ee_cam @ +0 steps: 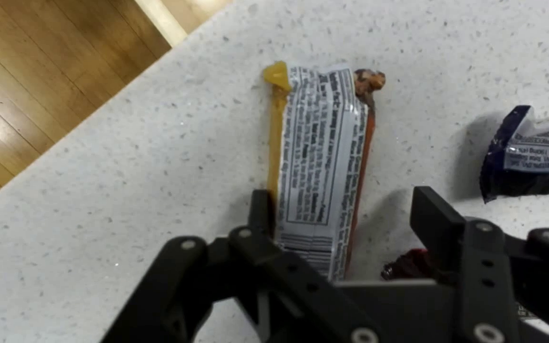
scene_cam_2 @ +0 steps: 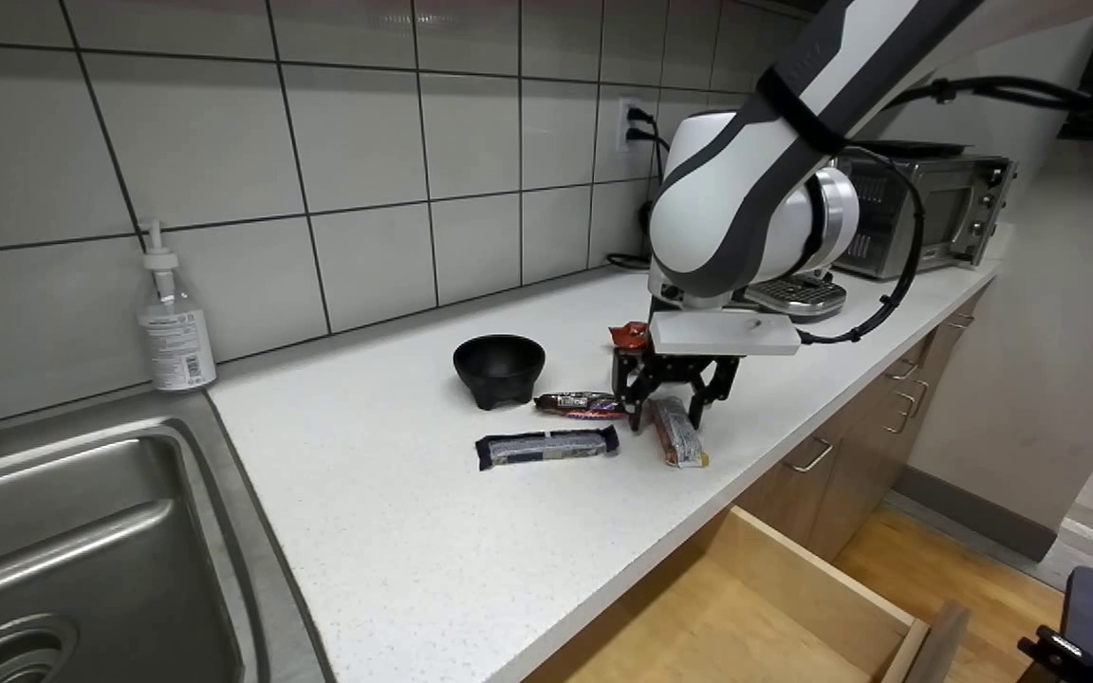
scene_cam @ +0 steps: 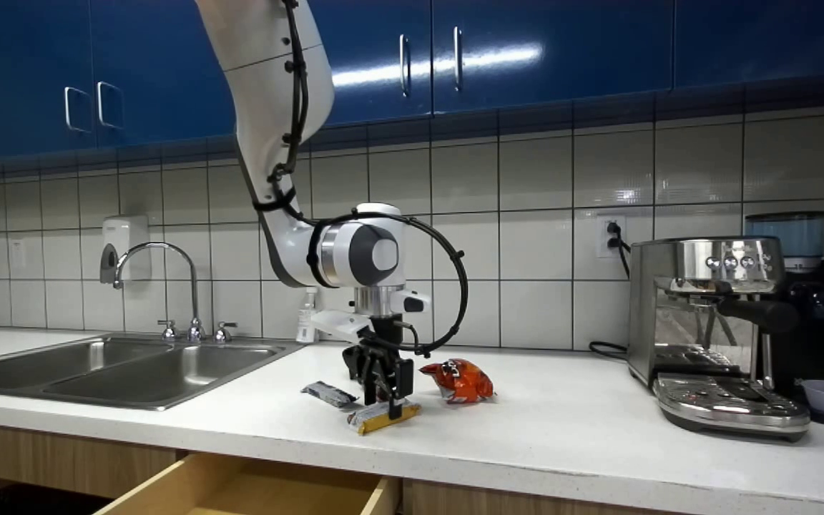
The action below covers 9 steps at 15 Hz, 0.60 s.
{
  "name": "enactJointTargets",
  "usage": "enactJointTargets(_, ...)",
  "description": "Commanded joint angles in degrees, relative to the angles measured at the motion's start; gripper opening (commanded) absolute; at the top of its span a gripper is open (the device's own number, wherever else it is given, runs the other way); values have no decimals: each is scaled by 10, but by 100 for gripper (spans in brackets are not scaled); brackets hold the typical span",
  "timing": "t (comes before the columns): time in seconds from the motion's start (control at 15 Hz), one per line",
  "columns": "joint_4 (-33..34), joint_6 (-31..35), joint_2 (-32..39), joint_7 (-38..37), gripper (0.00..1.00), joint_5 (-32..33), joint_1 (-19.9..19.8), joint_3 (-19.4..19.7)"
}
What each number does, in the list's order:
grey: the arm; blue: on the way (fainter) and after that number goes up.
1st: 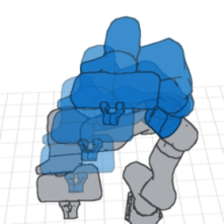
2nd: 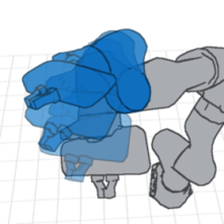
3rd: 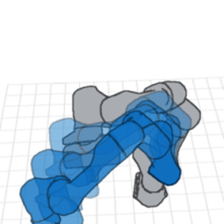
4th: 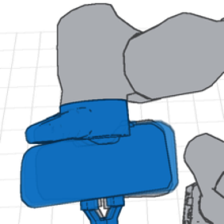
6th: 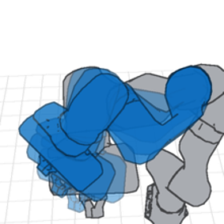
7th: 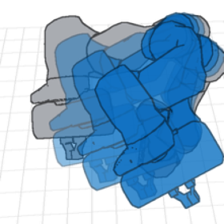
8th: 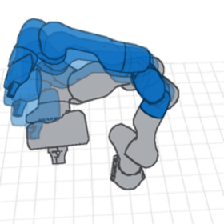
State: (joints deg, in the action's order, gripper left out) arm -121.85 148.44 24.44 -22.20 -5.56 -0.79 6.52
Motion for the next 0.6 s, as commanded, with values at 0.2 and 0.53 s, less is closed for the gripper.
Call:
enactJointTargets(0.2,3,-5,-5,33,22,-17,-11,-9)
enactJointTargets(0.53,-27,6,-33,42,17,-18,-11,-10)
